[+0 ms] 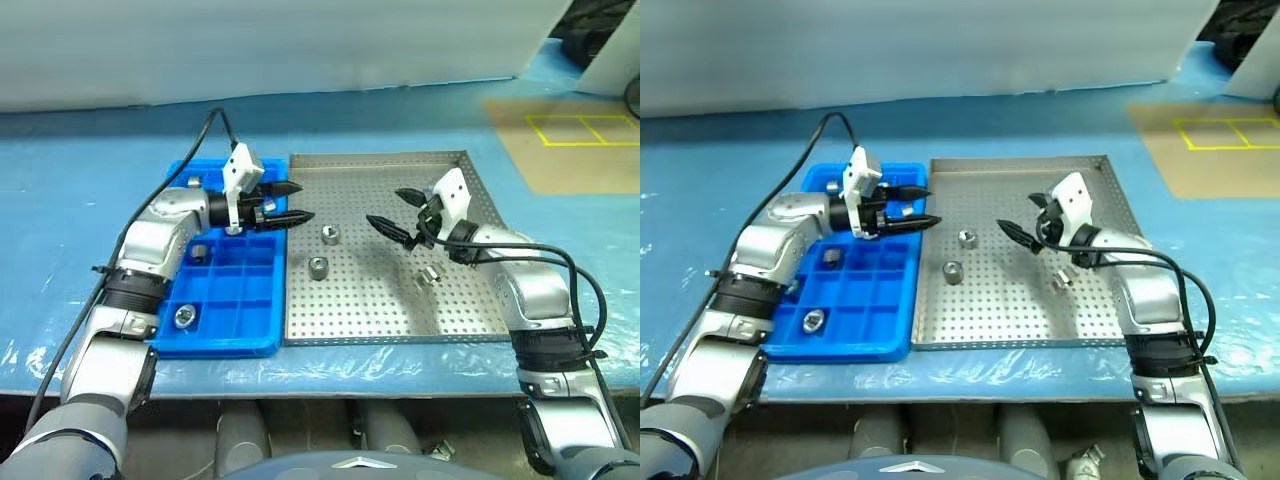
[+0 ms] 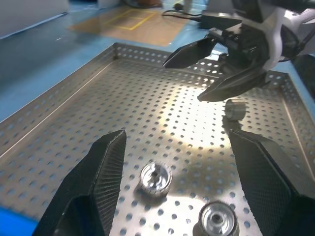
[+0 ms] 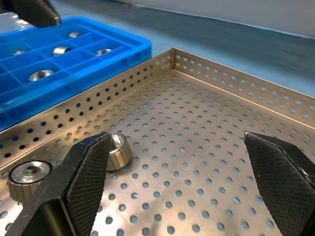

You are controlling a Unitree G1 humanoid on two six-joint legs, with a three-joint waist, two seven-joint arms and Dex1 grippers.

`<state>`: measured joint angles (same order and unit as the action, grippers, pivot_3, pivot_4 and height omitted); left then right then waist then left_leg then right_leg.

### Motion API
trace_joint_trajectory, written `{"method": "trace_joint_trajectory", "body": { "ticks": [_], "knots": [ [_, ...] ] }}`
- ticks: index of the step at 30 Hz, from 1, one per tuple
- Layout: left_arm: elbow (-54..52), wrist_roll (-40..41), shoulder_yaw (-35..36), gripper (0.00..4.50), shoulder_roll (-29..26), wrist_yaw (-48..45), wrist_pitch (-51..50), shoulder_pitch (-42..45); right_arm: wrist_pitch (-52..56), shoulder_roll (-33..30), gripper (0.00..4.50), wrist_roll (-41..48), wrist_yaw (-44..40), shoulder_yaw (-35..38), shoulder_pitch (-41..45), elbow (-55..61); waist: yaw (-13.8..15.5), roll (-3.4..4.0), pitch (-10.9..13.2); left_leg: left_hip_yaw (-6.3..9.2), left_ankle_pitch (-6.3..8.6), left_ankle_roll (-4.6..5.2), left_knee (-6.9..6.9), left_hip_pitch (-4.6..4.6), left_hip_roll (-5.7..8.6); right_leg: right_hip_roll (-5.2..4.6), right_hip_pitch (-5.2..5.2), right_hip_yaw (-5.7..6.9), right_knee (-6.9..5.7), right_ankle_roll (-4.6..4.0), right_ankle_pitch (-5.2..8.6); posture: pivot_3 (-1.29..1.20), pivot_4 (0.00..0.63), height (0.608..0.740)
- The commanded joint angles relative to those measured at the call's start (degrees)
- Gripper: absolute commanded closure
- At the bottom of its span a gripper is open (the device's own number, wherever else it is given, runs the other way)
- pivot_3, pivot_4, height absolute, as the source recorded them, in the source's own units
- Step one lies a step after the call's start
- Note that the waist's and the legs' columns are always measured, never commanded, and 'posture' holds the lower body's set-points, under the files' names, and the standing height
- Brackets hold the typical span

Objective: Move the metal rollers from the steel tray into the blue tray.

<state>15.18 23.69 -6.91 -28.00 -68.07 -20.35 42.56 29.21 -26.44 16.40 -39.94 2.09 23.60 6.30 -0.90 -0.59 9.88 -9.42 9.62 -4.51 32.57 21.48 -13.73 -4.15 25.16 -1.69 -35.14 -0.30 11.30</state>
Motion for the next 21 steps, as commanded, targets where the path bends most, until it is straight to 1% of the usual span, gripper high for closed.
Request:
{"method": "trace_joint_trajectory", "body": {
  "ticks": [1,4,8,12,16,21],
  "knots": [
    [-2.4,1.9,0.2,0.99,-3.4,-6.7,-2.3,0.3,1.5,0.9,0.06,2.0,1.9,0.6,-1.0,5.7,-0.5,0.0,0.0,-0.04,0.0,0.0,-0.02,-0.01,-0.02,0.0,0.0,-0.01,-0.02,0.0,0.0,-0.36,0.15,0.74],
    [-3.0,1.2,0.4,0.99,-4.7,-8.9,-1.4,-1.0,2.2,1.7,0.06,1.8,1.7,-1.6,-1.7,5.0,-0.6,0.01,0.0,-0.04,0.0,0.0,-0.06,-0.17,-0.05,0.0,-0.02,0.0,-0.03,-0.01,0.01,-0.34,0.15,0.74],
    [-4.1,0.7,1.8,0.99,-6.8,-9.2,-1.0,-3.1,1.7,2.7,0.06,0.8,0.3,-5.1,-0.7,2.3,-0.1,0.01,0.0,-0.08,0.09,0.15,0.05,-0.14,0.02,-0.04,-0.09,0.0,0.01,-0.01,0.01,-0.31,0.15,0.74],
    [-5.8,1.4,3.3,0.99,-8.5,-8.7,-2.0,-4.9,0.3,3.5,0.06,-0.2,-0.1,-6.7,0.4,-1.2,0.2,0.01,0.0,-0.08,0.1,0.16,0.04,-0.13,-0.01,-0.04,-0.08,0.03,0.01,-0.02,0.01,-0.27,0.15,0.74],
    [-8.0,0.7,3.7,0.99,-10.2,-8.6,-1.8,-7.7,-3.6,5.8,0.06,-0.4,-1.0,-7.3,1.9,-7.5,0.3,0.01,0.0,-0.08,0.11,0.16,0.02,-0.12,-0.01,-0.06,-0.09,0.05,0.03,-0.02,0.02,-0.25,0.15,0.74],
    [-9.9,1.2,4.2,0.99,-9.9,-7.0,-2.5,-8.8,-11.3,8.9,0.06,-2.7,1.4,-5.8,6.1,-19.7,0.3,0.01,0.0,-0.08,0.1,0.14,0.03,-0.06,-0.02,-0.06,-0.05,0.07,0.03,-0.02,0.01,-0.22,0.15,0.74]
  ]
}}
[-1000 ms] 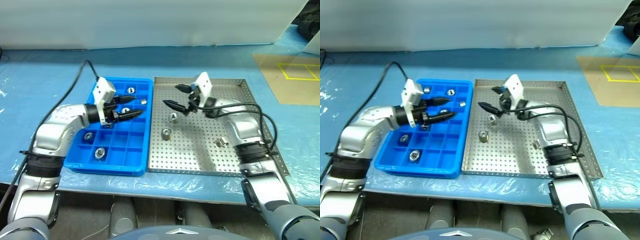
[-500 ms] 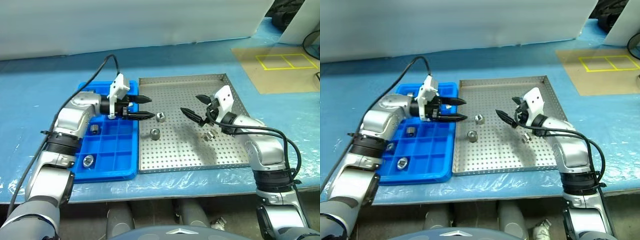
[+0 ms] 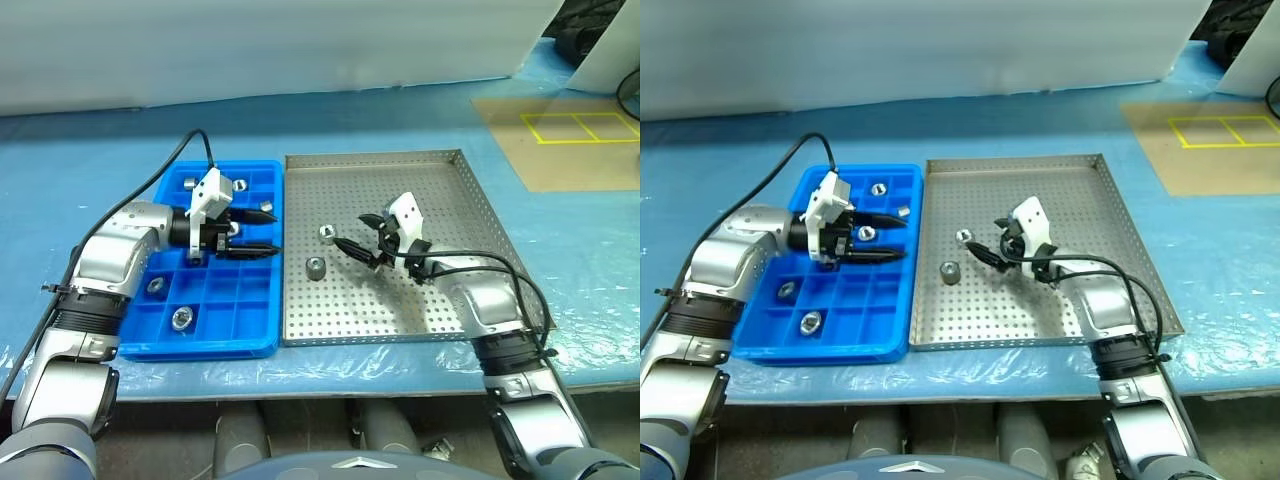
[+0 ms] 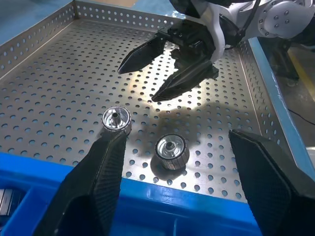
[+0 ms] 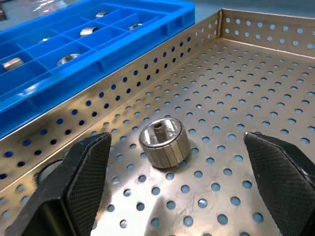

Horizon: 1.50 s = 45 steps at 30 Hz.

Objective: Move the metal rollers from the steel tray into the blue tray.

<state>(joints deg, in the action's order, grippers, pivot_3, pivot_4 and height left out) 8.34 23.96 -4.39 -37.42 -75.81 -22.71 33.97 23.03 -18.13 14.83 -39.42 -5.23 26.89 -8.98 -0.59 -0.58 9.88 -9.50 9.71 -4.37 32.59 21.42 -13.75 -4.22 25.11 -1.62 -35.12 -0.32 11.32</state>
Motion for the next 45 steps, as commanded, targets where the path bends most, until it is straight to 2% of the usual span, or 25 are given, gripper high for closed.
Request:
{"method": "trace_joint_trajectory", "body": {
  "ticks": [1,14,27,30,34,36,37,41,45],
  "knots": [
    [-3.4,0.9,1.7,0.99,-0.5,1.1,-0.1,-0.5,-6.6,1.0,0.06,-1.9,1.1,1.3,3.7,-6.5,0.0,0.0,0.0,0.0,0.0,0.0,0.01,0.0,0.0,0.0,0.0,0.0,-0.01,0.0,0.0,-0.22,0.15,0.74],
    [-5.5,0.0,2.2,0.99,-1.7,3.7,0.8,-2.6,-11.2,5.2,0.06,-4.7,-3.0,-2.8,7.0,-12.6,0.1,0.0,0.0,0.01,0.0,0.0,-0.05,0.0,-0.03,0.0,0.01,0.02,0.01,-0.01,0.0,-0.17,0.15,0.74],
    [-5.2,-0.8,1.6,0.99,-1.6,4.3,1.2,-2.2,-21.2,8.4,0.06,-9.9,0.1,-2.6,10.0,-31.7,0.3,0.0,0.0,0.01,-0.01,-0.01,-0.05,-0.06,-0.05,-0.01,-0.02,0.03,-0.02,-0.02,0.01,-0.18,0.15,0.74],
    [-5.0,-1.0,1.4,0.98,-1.5,4.3,1.2,-2.1,-22.5,8.6,0.72,-9.5,-0.5,-2.2,9.5,-31.8,0.3,-0.01,0.0,0.01,-0.01,-0.01,-0.04,-0.09,-0.05,-0.02,-0.06,0.03,-0.04,-0.02,0.01,-0.18,0.15,0.74],
    [-5.0,-1.1,1.3,0.98,-1.3,4.2,1.1,-2.1,-23.0,8.4,2.04,-10.8,1.4,-2.2,9.7,-31.9,0.3,-0.02,0.0,0.01,0.0,-0.01,-0.03,-0.11,-0.04,-0.02,-0.08,0.03,-0.03,-0.02,0.01,-0.19,0.15,0.74],
    [-4.8,-1.2,1.2,0.98,-1.3,4.1,1.1,-2.0,-22.8,8.2,2.62,-10.2,-0.2,-2.2,9.1,-31.2,0.3,-0.02,0.0,0.01,0.0,-0.01,-0.03,-0.11,-0.04,-0.01,-0.08,0.03,-0.03,-0.02,0.01,-0.19,0.15,0.74],
    [-4.7,-1.2,1.2,0.98,-1.3,4.0,1.0,-1.9,-22.7,8.1,2.78,-10.1,-0.8,-2.3,8.8,-30.9,0.3,-0.02,0.0,0.01,0.0,-0.01,-0.04,-0.11,-0.04,-0.01,-0.08,0.03,-0.03,-0.02,0.01,-0.19,0.15,0.74],
    [-4.3,-1.0,1.5,0.98,-1.7,3.7,0.6,-1.9,-22.7,8.2,2.78,-10.3,1.6,-1.2,9.1,-30.2,0.3,-0.02,0.0,0.01,0.0,0.0,-0.05,-0.11,-0.04,-0.01,-0.08,0.02,-0.01,-0.02,0.01,-0.19,0.15,0.74],
    [-4.6,2.2,3.8,0.98,-1.1,4.4,-2.8,-1.6,-20.5,7.6,2.78,-7.7,1.1,1.1,11.8,-24.7,0.3,-0.01,0.0,0.01,0.0,0.0,-0.05,-0.08,-0.04,-0.02,-0.05,0.02,-0.02,-0.02,0.01,-0.18,0.15,0.74]
  ]
}}
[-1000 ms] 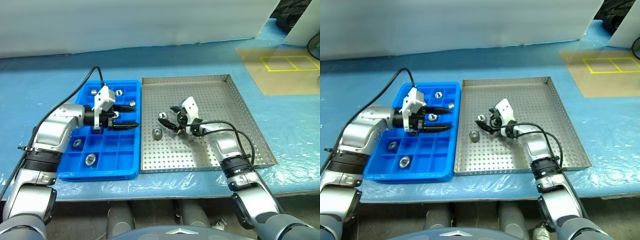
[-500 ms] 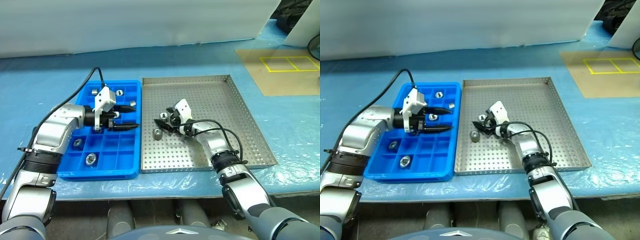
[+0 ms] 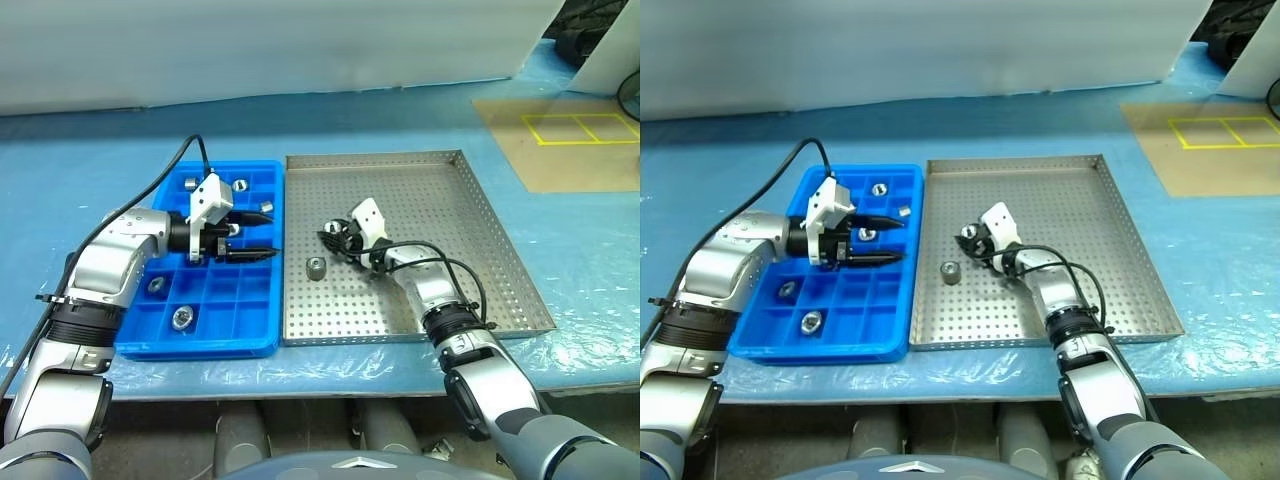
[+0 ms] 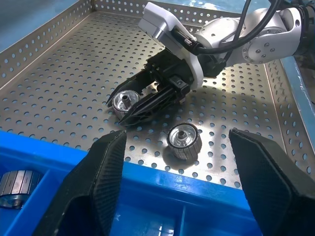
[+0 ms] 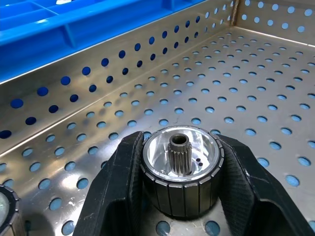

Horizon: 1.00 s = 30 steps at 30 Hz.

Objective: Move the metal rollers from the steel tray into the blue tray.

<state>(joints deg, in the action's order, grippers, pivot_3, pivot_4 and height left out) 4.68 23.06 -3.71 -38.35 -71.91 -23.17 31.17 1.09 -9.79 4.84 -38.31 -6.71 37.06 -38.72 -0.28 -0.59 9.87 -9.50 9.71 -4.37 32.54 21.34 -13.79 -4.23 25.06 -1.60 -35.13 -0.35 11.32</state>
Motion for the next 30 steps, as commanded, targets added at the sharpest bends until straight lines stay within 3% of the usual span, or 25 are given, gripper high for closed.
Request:
{"method": "trace_joint_trajectory", "body": {
  "ticks": [1,6,11,19,28,30],
  "knots": [
    [-1.1,3.7,3.6,0.98,-0.2,0.7,-3.0,1.3,2.5,-1.0,2.78,3.3,-0.7,3.1,2.5,7.1,0.0,0.01,0.0,0.0,0.0,-0.01,0.0,0.03,0.0,0.0,0.03,0.0,0.0,0.0,0.0,-0.17,0.15,0.74],
    [-0.3,3.4,5.5,0.98,-2.3,1.1,-3.0,1.4,8.0,-0.3,2.78,6.8,-6.3,1.4,7.1,17.0,-0.4,0.0,0.0,0.0,-0.02,-0.03,-0.08,0.15,-0.01,0.02,0.2,-0.01,0.01,0.0,0.0,-0.14,0.15,0.74],
    [2.8,2.3,8.2,0.98,-5.0,2.6,-1.3,2.5,11.8,3.4,2.78,8.1,-11.6,-2.8,9.5,19.2,-0.2,0.0,0.0,0.02,-0.11,-0.19,-0.41,0.01,-0.14,0.08,0.22,0.03,0.01,-0.17,0.1,-0.08,0.15,0.74],
    [-2.9,4.3,13.6,0.98,-9.2,5.1,-4.0,-3.9,6.4,8.9,2.78,4.0,-16.4,-7.9,12.1,5.8,1.9,-0.02,0.0,0.08,-0.05,-0.1,-0.42,0.29,-0.12,0.0,0.23,0.17,0.29,-0.2,0.12,0.02,0.15,0.74],
    [-8.3,6.2,15.2,0.98,-9.2,8.2,-6.5,-7.9,5.4,8.6,2.78,2.4,-20.9,-9.1,10.0,0.5,3.9,-0.04,0.0,0.23,-0.1,-0.19,-0.38,0.31,-0.14,-0.05,0.18,0.3,0.18,-0.2,0.12,0.05,0.15,0.74],
    [-8.0,5.8,14.8,0.98,-9.2,8.5,-6.2,-7.9,6.3,8.1,2.04,2.4,-23.2,-10.2,9.0,2.1,4.1,-0.04,0.0,0.24,-0.12,-0.21,-0.38,0.27,-0.14,-0.04,0.19,0.3,0.13,-0.2,0.12,0.05,0.15,0.74]
  ]
}}
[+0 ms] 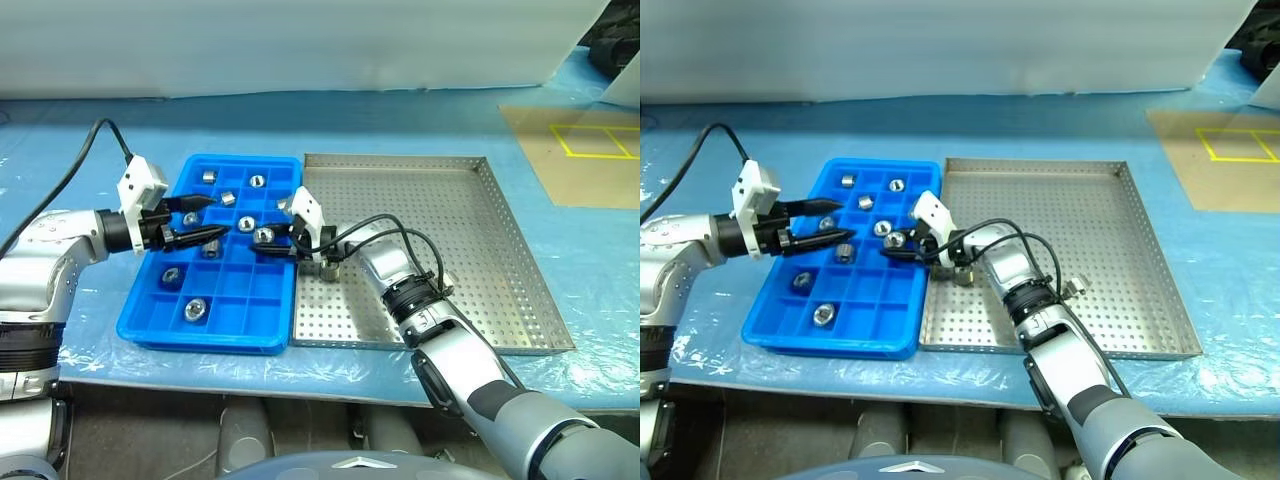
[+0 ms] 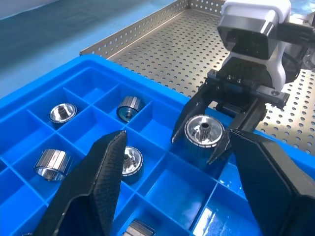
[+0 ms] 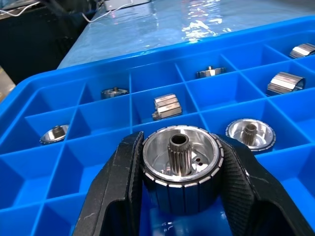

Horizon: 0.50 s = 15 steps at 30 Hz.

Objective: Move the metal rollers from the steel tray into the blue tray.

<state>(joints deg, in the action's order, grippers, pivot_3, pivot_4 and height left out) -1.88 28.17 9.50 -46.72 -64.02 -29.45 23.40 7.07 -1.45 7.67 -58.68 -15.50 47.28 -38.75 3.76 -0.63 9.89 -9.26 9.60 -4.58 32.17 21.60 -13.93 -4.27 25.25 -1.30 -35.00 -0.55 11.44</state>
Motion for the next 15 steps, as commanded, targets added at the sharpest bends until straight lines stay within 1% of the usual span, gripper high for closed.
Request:
{"method": "trace_joint_trajectory", "body": {
  "ticks": [1,4,8,10,12,15],
  "knots": [
    [-1.3,0.5,1.5,0.98,-0.9,0.6,0.2,-0.1,0.7,-0.3,1.78,-0.3,-3.1,-1.6,-1.6,2.8,0.1,0.0,0.0,0.0,0.0,-0.01,0.0,-0.02,0.0,0.01,-0.01,0.0,-0.01,0.0,0.0,0.05,0.15,0.74],
    [-0.9,0.7,0.9,0.98,-0.9,0.4,0.0,0.9,1.8,-0.1,0.76,-0.7,-0.4,-0.6,-1.4,2.6,0.1,-0.01,0.0,0.0,-0.02,-0.03,0.0,-0.04,0.0,0.02,-0.01,0.0,-0.04,0.0,0.0,0.03,0.15,0.74],
    [-0.2,0.6,-0.9,0.98,-0.1,-0.1,0.2,2.5,2.4,-0.7,0.76,1.6,3.6,3.8,-0.8,4.5,0.2,-0.01,0.0,0.0,-0.05,-0.09,0.02,-0.07,0.0,0.01,-0.01,-0.02,-0.16,0.0,0.0,0.0,0.15,0.74],
    [-0.2,0.7,-2.0,0.98,0.5,-0.6,0.2,2.9,3.6,-2.6,0.76,2.4,4.2,5.6,-1.3,7.8,0.3,-0.01,0.0,0.0,-0.06,-0.11,0.03,-0.07,0.01,-0.01,-0.01,-0.04,-0.21,0.0,0.0,-0.02,0.15,0.74],
    [-0.4,0.8,-2.9,0.98,1.3,-0.9,0.0,3.3,6.0,-5.9,0.76,3.2,3.4,6.4,-3.6,15.1,0.5,-0.01,0.0,0.0,-0.07,-0.11,0.04,-0.04,0.04,-0.02,-0.01,-0.05,-0.2,0.0,0.0,-0.04,0.15,0.74],
    [0.1,0.7,-4.3,0.98,2.1,-1.8,0.0,3.8,12.7,-11.9,0.76,6.8,1.9,7.8,-8.4,29.8,0.3,-0.03,0.0,0.01,-0.07,-0.1,0.03,0.0,0.05,0.0,-0.02,-0.07,-0.08,0.01,0.0,-0.07,0.15,0.74]
  ]
}}
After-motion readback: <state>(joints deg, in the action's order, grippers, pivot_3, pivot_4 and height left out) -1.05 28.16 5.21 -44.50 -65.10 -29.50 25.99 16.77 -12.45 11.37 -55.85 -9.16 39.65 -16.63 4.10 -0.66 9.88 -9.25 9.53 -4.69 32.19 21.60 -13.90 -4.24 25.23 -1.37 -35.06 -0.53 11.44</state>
